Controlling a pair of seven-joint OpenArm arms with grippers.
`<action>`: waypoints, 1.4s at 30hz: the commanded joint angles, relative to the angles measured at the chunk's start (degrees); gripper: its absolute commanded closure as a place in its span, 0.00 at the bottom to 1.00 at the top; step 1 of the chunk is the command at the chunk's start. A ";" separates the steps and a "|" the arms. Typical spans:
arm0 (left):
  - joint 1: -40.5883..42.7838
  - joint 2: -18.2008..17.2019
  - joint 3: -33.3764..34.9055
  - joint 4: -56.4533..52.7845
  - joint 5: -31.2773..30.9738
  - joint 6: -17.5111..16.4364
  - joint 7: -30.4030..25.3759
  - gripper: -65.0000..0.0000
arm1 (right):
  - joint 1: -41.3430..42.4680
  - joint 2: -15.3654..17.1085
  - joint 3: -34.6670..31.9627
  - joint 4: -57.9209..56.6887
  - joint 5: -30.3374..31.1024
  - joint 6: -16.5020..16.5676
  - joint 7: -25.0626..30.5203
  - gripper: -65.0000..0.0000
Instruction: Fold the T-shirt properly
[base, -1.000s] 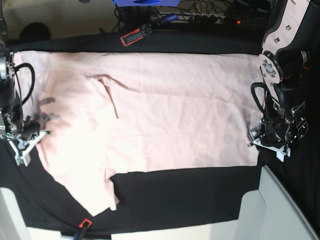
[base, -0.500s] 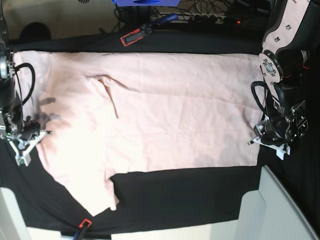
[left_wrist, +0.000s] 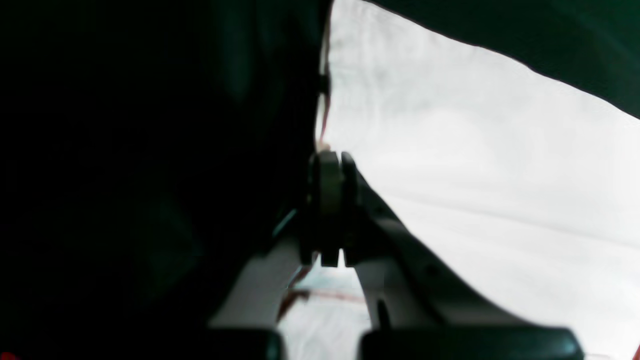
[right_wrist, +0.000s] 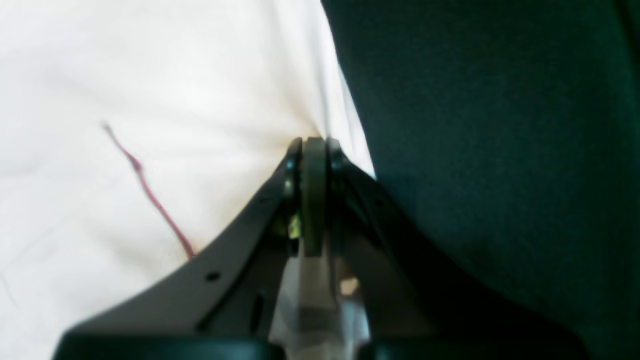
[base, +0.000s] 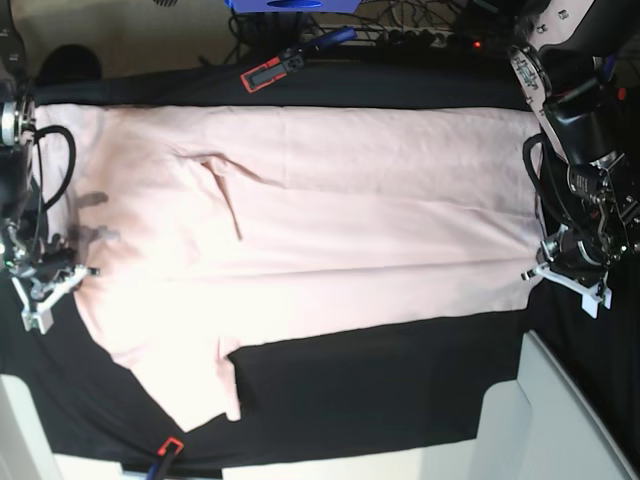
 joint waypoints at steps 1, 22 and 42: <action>-0.63 -1.05 -0.05 1.07 -0.07 0.21 -0.97 1.00 | 1.02 1.24 0.33 2.28 0.61 -0.29 0.93 1.00; 9.21 0.45 -0.40 13.37 -0.42 0.21 -1.05 1.00 | -8.12 2.38 9.57 17.49 0.43 0.06 -5.31 1.00; 15.37 1.77 -0.05 22.78 -0.33 0.21 -1.14 1.00 | -16.65 1.94 16.42 29.71 0.70 0.24 -12.43 1.00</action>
